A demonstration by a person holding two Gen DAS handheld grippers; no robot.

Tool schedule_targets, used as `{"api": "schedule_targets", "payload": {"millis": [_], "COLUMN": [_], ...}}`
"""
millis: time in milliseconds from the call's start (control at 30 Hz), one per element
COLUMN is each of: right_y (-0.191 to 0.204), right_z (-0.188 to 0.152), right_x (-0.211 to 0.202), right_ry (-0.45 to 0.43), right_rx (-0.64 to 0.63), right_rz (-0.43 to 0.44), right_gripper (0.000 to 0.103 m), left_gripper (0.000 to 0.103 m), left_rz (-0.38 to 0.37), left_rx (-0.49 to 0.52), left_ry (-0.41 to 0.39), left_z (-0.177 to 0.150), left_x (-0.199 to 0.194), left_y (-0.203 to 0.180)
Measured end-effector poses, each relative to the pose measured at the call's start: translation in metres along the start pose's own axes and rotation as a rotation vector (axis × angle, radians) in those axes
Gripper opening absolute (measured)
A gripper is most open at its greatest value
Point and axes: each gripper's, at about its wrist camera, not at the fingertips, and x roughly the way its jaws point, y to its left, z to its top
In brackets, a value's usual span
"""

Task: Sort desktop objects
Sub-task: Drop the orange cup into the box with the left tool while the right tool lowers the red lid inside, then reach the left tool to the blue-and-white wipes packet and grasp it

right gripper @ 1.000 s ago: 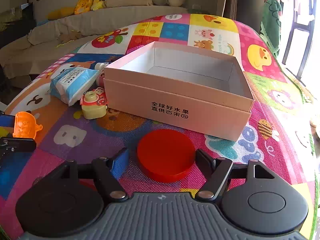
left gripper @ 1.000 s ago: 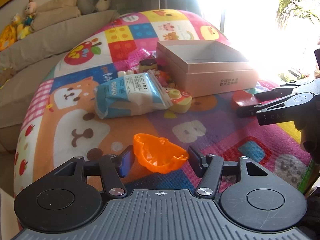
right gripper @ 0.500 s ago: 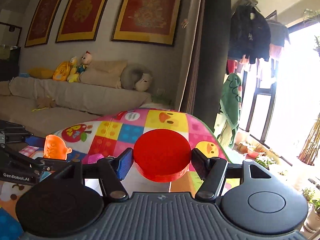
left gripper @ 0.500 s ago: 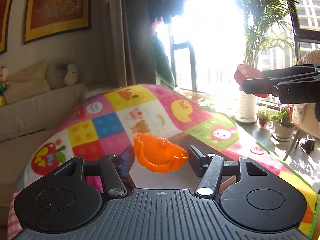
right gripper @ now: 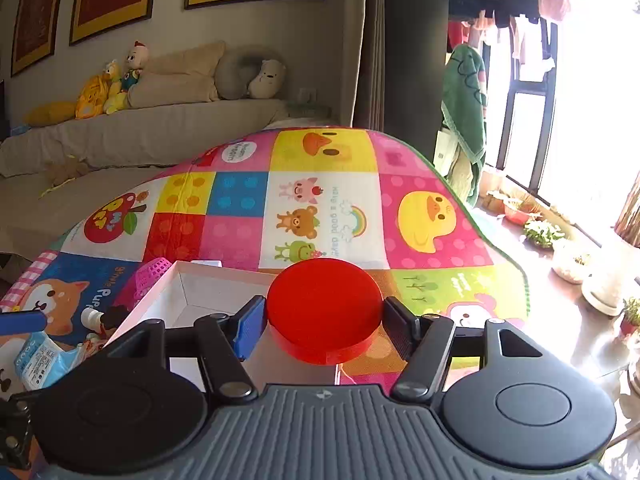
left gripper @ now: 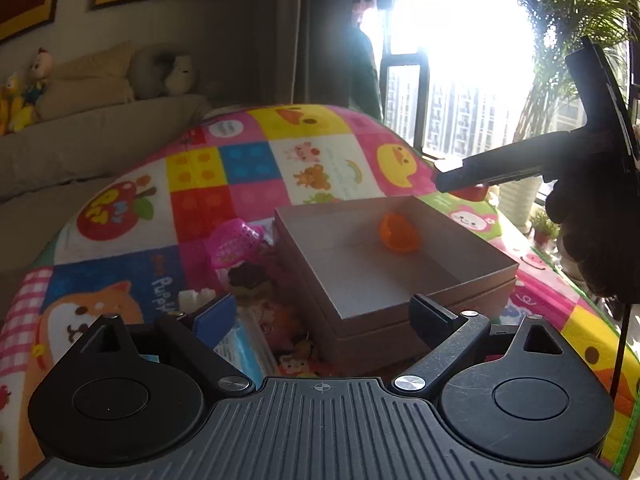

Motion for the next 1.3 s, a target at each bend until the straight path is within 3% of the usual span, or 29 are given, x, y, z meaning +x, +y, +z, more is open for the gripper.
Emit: {"api": "schedule_targets", "payload": {"millis": [133,200,300,433,500,567,633,700,833,1033,1067,1100,1133,1300], "right_y": [0.011,0.019,0.033,0.062,0.077,0.095,0.115,0.136,0.153,0.161,0.161,0.159,0.157,0.139], "right_z": [0.006,0.005,-0.002,-0.028,-0.045,-0.065,-0.084,-0.103,-0.114,-0.117,-0.116,-0.116,-0.116,-0.128], "right_x": [0.034,0.038,0.020,-0.026,-0.043,-0.053,-0.053,-0.047,-0.016,0.003,0.002,0.000,-0.003,-0.029], "right_ry": [0.085,0.086,0.029,-0.065,-0.051,0.000,0.064,0.095,0.181,0.174,0.173,0.177,0.184,0.208], "right_rx": [0.041,0.040,-0.008,-0.190,-0.246,-0.293,-0.350,-0.391,-0.315,-0.256,-0.255,-0.257,-0.261,-0.313], "right_rz": [0.106,0.093,0.083,0.106,0.181,0.287,0.355,0.377,0.373,0.371,0.370,0.371,0.380,0.411], "right_gripper": [0.064,0.069,0.069,0.069,0.068,0.060,0.052,0.052,0.052,0.052,0.050,0.039,0.036,0.036], "left_gripper": [0.100,0.100,0.100,0.100,0.101,0.101,0.101,0.101,0.102,0.102,0.102,0.102,0.102,0.102], "left_rz": [0.077,0.106,0.157,0.231,0.258,0.278,0.283,0.286,0.294,0.290,0.287,0.283,0.278,0.260], "left_rx": [0.011,-0.005,-0.048,-0.126,-0.165,-0.195,-0.200,-0.197,-0.197,-0.197,-0.195,-0.194,-0.192,-0.176], "left_ry": [0.037,0.058,0.096,0.118,0.116,0.115,0.108,0.098,0.085,0.089,0.090,0.092,0.094,0.103], "left_z": [-0.021,-0.030,-0.041,-0.052,-0.054,-0.053,-0.051,-0.048,-0.043,-0.042,-0.042,-0.042,-0.042,-0.043], "left_x": [-0.015,-0.020,-0.022,-0.025,-0.026,-0.027,-0.031,-0.034,-0.040,-0.040,-0.040,-0.039,-0.038,-0.035], "left_y": [0.013,0.023,0.039,0.057,0.063,0.068,0.068,0.068,0.068,0.068,0.068,0.066,0.065,0.060]}}
